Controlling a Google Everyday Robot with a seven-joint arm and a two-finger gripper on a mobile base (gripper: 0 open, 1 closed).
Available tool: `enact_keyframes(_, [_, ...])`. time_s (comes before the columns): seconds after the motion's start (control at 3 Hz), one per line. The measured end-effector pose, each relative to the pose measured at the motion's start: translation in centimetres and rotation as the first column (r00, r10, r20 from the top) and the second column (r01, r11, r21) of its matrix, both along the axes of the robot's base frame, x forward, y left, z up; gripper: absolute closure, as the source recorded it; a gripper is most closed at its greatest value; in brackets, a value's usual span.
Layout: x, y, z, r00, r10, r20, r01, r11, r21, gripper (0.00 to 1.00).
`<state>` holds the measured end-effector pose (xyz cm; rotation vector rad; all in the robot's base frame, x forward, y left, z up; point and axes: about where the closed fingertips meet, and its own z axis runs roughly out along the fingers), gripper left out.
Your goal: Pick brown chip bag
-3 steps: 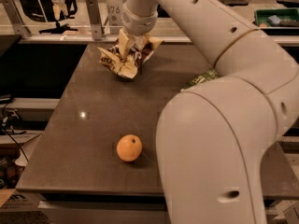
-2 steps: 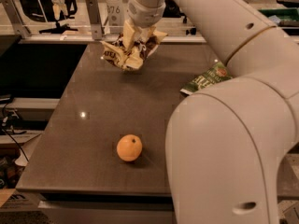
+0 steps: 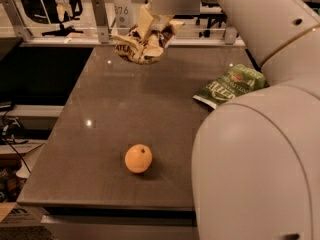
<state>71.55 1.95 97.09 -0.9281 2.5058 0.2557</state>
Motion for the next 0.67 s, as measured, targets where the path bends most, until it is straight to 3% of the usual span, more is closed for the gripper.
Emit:
enact_keyframes(0.33, [-0.47, -1.03, 3.77, 0.9953, 0.057, 0.078, -0.06, 0.997, 0.04, 1.0])
enact_keyframes(0.67, [-0.47, -1.02, 3.76, 0.9953, 0.057, 0.078, -0.06, 0.997, 0.04, 1.0])
